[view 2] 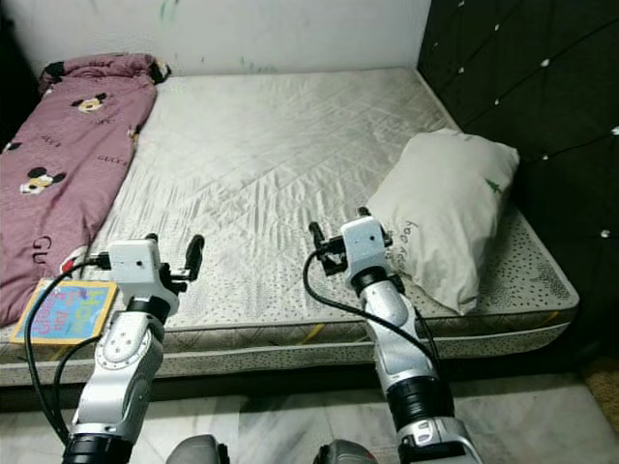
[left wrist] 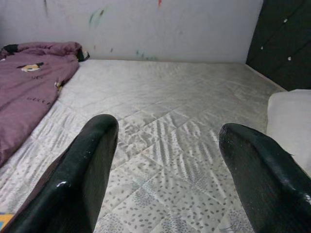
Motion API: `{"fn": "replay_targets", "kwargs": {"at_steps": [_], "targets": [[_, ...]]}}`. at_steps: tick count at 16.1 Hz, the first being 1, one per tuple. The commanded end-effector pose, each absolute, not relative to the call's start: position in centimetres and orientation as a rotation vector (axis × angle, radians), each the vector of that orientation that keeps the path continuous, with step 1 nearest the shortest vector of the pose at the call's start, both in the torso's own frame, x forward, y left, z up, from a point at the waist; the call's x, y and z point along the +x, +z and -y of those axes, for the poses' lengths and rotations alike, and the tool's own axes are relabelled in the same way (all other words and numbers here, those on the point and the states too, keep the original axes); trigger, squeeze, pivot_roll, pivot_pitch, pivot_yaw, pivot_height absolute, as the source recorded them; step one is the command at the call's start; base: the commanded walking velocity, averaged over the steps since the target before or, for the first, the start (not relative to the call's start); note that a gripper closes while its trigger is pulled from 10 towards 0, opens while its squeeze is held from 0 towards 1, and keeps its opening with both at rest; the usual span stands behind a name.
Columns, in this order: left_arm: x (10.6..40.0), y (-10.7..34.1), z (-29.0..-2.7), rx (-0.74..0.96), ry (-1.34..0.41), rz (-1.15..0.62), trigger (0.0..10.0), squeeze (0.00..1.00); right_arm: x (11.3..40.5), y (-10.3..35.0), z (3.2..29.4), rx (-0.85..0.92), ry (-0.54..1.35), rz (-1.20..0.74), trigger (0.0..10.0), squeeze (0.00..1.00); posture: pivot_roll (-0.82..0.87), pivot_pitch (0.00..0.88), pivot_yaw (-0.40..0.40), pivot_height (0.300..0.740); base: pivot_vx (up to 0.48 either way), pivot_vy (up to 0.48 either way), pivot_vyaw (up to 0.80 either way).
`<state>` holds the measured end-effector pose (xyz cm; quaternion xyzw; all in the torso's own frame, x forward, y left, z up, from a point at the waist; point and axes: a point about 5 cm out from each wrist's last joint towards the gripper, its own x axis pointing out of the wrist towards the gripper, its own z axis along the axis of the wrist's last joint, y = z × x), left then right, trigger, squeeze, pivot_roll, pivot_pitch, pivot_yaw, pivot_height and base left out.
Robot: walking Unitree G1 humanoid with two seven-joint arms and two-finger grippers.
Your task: Clean up the room
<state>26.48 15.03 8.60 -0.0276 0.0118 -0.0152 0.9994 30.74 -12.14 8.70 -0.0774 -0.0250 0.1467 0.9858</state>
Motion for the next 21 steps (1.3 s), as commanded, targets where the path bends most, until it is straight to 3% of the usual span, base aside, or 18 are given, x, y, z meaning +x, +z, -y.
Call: {"fn": "replay_targets", "kwargs": {"at_steps": [1, 11, 19, 21], "targets": [[26.65, 9.14, -15.42, -0.051, -0.021, 0.001, 10.0, 0.0, 30.92, 9.08, 11.77, -0.148, 0.306, 0.063, 10.0, 0.0, -0.02, 0.0, 0.001, 0.74, 0.315, 0.0, 0.0], [26.75, 9.1, -15.23, -0.058, -0.028, -0.001, 10.0, 0.0, 31.0, 9.1, 11.89, -0.155, 0.309, 0.064, 10.0, 0.0, -0.03, 0.0, -0.004, 0.74, 0.282, 0.0, 0.0], [26.87, 8.89, -15.38, -0.049, -0.012, -0.02, 10.0, 0.0, 31.08, 9.14, 11.95, -0.173, 0.31, 0.063, 10.0, 0.0, -0.03, 0.0, -0.003, 0.74, 0.0, 0.0, 0.0], [26.91, 8.91, -15.3, -0.049, -0.013, -0.02, 10.0, 0.0, 31.03, 9.19, 11.82, -0.179, 0.315, 0.073, 10.0, 0.0, -0.03, 0.0, -0.004, 0.74, 0.0, -0.122, 0.8]]}}
